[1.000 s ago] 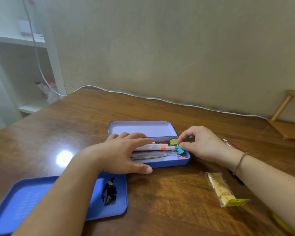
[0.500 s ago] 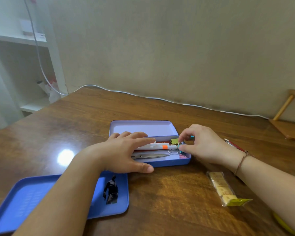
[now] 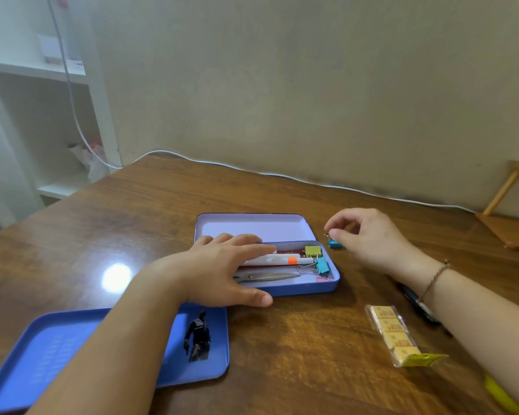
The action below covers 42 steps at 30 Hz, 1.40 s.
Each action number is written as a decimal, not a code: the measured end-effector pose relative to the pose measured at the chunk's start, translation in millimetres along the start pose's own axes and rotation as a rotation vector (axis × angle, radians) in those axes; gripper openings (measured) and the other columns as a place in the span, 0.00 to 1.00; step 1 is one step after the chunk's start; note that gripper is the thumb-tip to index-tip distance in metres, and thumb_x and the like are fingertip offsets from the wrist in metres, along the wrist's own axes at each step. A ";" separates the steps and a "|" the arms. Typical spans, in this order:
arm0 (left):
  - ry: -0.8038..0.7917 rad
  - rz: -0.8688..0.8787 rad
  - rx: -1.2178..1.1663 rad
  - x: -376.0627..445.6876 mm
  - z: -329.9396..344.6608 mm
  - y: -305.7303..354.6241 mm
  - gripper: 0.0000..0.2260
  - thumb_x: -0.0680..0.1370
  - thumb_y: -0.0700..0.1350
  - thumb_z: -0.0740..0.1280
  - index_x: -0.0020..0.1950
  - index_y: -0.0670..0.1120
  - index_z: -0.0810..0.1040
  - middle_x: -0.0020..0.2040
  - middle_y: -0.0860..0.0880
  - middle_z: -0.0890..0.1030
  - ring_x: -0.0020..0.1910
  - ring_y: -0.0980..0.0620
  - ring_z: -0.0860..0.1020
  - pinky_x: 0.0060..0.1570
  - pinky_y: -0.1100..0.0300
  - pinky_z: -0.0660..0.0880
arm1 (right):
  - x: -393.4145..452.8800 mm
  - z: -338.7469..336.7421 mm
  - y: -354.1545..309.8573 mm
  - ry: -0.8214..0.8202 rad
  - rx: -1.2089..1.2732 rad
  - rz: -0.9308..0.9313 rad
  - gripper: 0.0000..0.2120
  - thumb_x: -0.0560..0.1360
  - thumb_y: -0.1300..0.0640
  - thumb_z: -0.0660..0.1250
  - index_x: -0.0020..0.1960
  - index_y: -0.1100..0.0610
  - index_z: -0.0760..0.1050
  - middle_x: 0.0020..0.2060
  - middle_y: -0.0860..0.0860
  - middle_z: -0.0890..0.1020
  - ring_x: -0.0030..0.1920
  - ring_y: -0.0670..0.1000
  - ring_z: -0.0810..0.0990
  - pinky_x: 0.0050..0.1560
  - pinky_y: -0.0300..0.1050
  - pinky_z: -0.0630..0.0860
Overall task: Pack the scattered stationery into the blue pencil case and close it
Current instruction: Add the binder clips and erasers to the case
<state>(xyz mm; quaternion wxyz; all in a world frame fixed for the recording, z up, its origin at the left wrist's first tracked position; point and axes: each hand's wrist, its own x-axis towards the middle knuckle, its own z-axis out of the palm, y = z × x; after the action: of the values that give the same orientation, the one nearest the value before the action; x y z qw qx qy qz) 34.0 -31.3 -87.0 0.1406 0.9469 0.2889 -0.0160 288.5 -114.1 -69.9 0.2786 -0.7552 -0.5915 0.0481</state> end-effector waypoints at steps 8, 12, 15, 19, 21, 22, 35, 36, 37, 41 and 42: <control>-0.004 0.003 -0.009 -0.6 -1.9 0.3 0.35 0.72 0.69 0.63 0.76 0.67 0.52 0.78 0.62 0.53 0.75 0.54 0.53 0.73 0.52 0.50 | 6.9 3.3 28.5 -0.168 -0.435 0.051 0.14 0.76 0.48 0.66 0.61 0.41 0.76 0.56 0.43 0.78 0.57 0.46 0.71 0.52 0.46 0.75; -0.003 0.001 -0.004 0.2 -1.0 -0.6 0.35 0.72 0.69 0.63 0.76 0.67 0.52 0.78 0.62 0.53 0.76 0.53 0.53 0.73 0.51 0.51 | 5.5 3.2 28.8 -0.110 -0.438 0.037 0.09 0.75 0.47 0.68 0.55 0.41 0.78 0.49 0.45 0.76 0.50 0.46 0.74 0.46 0.42 0.73; -0.005 0.002 -0.009 0.3 -0.6 -0.6 0.35 0.72 0.69 0.63 0.76 0.67 0.53 0.78 0.62 0.53 0.76 0.53 0.53 0.73 0.51 0.51 | 4.2 0.2 27.2 -0.027 -0.444 -0.039 0.05 0.76 0.49 0.67 0.51 0.43 0.79 0.48 0.44 0.80 0.50 0.45 0.74 0.44 0.42 0.72; -0.003 -0.002 0.003 0.6 -0.4 -1.2 0.35 0.72 0.69 0.63 0.76 0.67 0.52 0.78 0.62 0.53 0.76 0.53 0.54 0.73 0.51 0.51 | -1.7 -2.6 14.6 0.058 -0.432 -0.145 0.07 0.76 0.48 0.67 0.53 0.44 0.79 0.47 0.43 0.80 0.51 0.46 0.75 0.41 0.41 0.72; 0.001 -0.006 0.002 0.8 -0.1 -1.0 0.35 0.72 0.69 0.63 0.76 0.67 0.53 0.78 0.62 0.53 0.75 0.53 0.54 0.72 0.52 0.50 | 0.0 2.1 11.0 -0.035 -0.540 -0.148 0.13 0.75 0.45 0.67 0.59 0.42 0.77 0.51 0.42 0.81 0.55 0.47 0.75 0.45 0.44 0.75; 0.007 -0.006 -0.003 0.9 0.2 -1.0 0.35 0.72 0.69 0.63 0.76 0.67 0.53 0.78 0.62 0.53 0.75 0.54 0.54 0.72 0.52 0.50 | 1.4 4.5 11.2 -0.072 -0.573 -0.131 0.14 0.75 0.45 0.67 0.61 0.42 0.77 0.54 0.42 0.81 0.56 0.47 0.74 0.47 0.46 0.76; -0.021 0.011 -0.061 0.5 -2.6 -1.2 0.22 0.74 0.68 0.62 0.68 0.73 0.66 0.78 0.63 0.51 0.75 0.53 0.52 0.72 0.50 0.49 | -40.6 -0.8 -14.7 0.124 -0.324 -0.412 0.06 0.69 0.58 0.76 0.44 0.50 0.85 0.40 0.45 0.85 0.42 0.49 0.79 0.39 0.49 0.78; -0.030 0.007 -0.053 0.7 -2.8 -1.2 0.22 0.74 0.68 0.62 0.68 0.72 0.66 0.78 0.63 0.51 0.75 0.53 0.52 0.72 0.50 0.49 | -46.6 3.2 -20.2 0.105 -0.370 -0.453 0.05 0.68 0.56 0.76 0.43 0.49 0.85 0.39 0.44 0.85 0.40 0.51 0.80 0.37 0.49 0.78; -0.036 0.005 -0.047 0.4 -3.2 -0.7 0.23 0.74 0.68 0.62 0.69 0.72 0.65 0.77 0.63 0.52 0.75 0.53 0.52 0.72 0.51 0.49 | -50.4 7.2 -23.7 0.087 -0.416 -0.474 0.04 0.67 0.55 0.75 0.42 0.48 0.85 0.38 0.44 0.85 0.39 0.52 0.80 0.36 0.49 0.78; -0.035 0.006 -0.029 -0.9 -4.0 1.0 0.24 0.74 0.68 0.62 0.70 0.71 0.65 0.77 0.62 0.52 0.75 0.53 0.53 0.72 0.51 0.49 | -48.0 16.8 -29.7 0.053 -0.489 -0.471 0.03 0.69 0.52 0.73 0.43 0.47 0.85 0.38 0.43 0.84 0.40 0.52 0.80 0.35 0.51 0.77; -0.035 0.006 -0.027 -0.8 -4.0 1.0 0.24 0.74 0.68 0.62 0.70 0.71 0.65 0.77 0.62 0.52 0.75 0.53 0.53 0.72 0.51 0.49 | -47.1 17.6 -30.6 0.028 -0.495 -0.459 0.04 0.71 0.52 0.71 0.45 0.47 0.84 0.39 0.43 0.84 0.42 0.52 0.80 0.38 0.51 0.76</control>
<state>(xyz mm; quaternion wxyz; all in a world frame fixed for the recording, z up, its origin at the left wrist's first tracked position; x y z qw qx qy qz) 33.7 -31.5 -82.8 0.1582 0.9454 0.2835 -0.0284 240.9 -146.5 -82.2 0.0985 -0.6475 -0.7360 -0.1713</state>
